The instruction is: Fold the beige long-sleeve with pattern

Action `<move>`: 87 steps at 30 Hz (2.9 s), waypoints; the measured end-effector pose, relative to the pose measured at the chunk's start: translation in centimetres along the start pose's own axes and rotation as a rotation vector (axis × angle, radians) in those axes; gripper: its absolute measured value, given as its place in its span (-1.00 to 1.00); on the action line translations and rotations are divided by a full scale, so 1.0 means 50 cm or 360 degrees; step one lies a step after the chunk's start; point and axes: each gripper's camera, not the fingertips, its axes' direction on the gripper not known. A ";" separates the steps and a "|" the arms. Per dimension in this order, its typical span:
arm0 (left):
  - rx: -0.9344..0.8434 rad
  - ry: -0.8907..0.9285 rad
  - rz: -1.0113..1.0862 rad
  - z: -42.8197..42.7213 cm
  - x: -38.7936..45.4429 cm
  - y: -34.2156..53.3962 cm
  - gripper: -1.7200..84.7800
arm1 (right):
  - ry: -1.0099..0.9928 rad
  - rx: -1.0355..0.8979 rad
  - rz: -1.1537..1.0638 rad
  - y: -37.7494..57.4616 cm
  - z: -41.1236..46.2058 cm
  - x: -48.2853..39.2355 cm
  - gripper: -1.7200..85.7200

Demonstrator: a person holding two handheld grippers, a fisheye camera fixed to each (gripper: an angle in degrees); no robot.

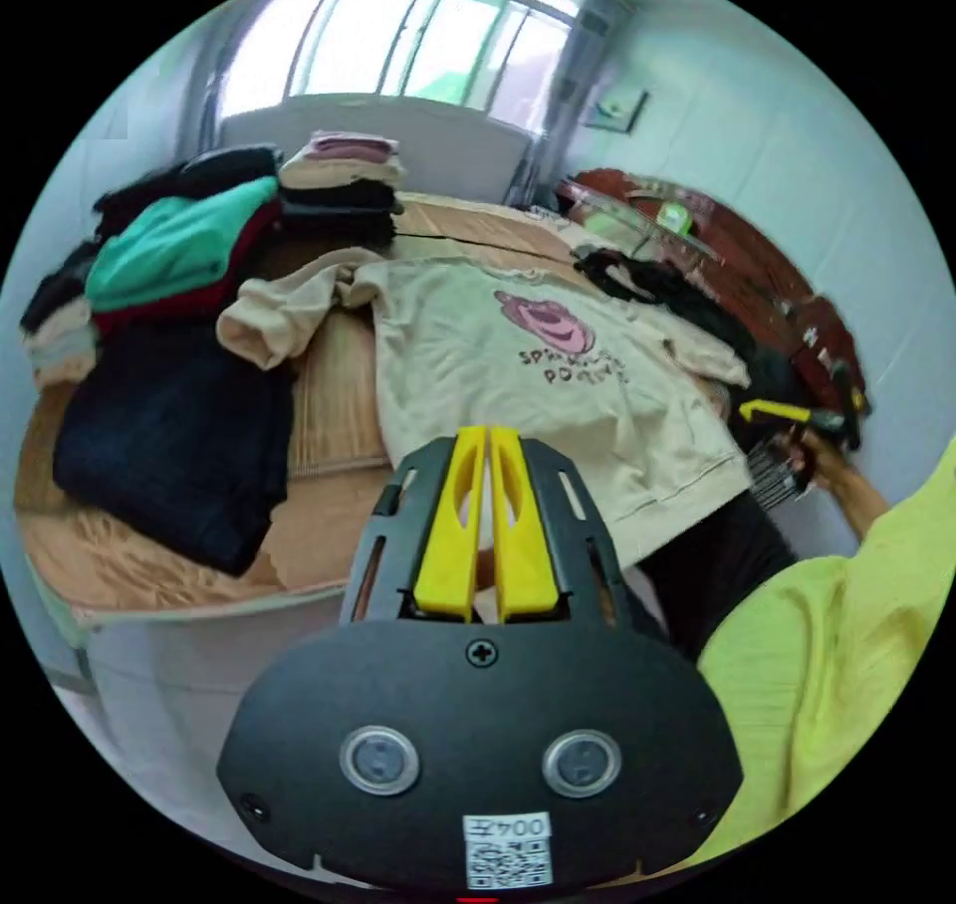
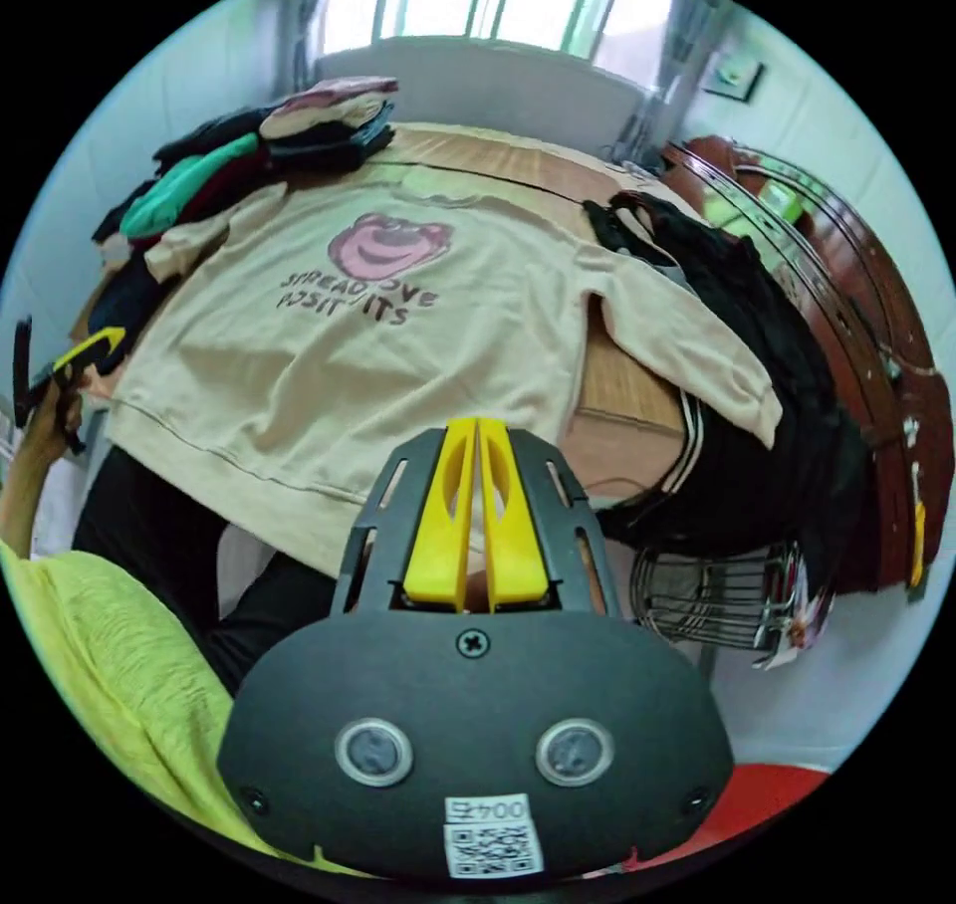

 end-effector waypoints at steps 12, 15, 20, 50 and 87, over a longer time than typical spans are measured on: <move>-0.0272 -0.0562 0.0677 0.761 0.440 0.364 -0.94 | -0.0125 -0.0225 -0.0036 -0.037 0.216 -0.137 -0.98; -0.0275 -0.0416 0.0531 0.858 0.441 0.394 -0.93 | -0.0220 -0.0236 0.0105 -0.045 0.217 -0.123 -0.98; -0.0262 -0.0320 0.0218 0.966 0.460 0.401 -0.80 | 0.0095 0.0134 -0.0097 -0.044 0.165 -0.233 -0.98; -0.0658 -0.0616 -0.0272 1.670 0.521 -0.212 -0.87 | 0.0416 -0.0180 -0.0505 0.011 0.399 -0.446 -0.98; -0.1082 -0.0006 0.0362 1.466 1.010 -1.497 -0.92 | 0.0242 -0.0133 -0.0431 0.005 0.326 -0.422 -0.98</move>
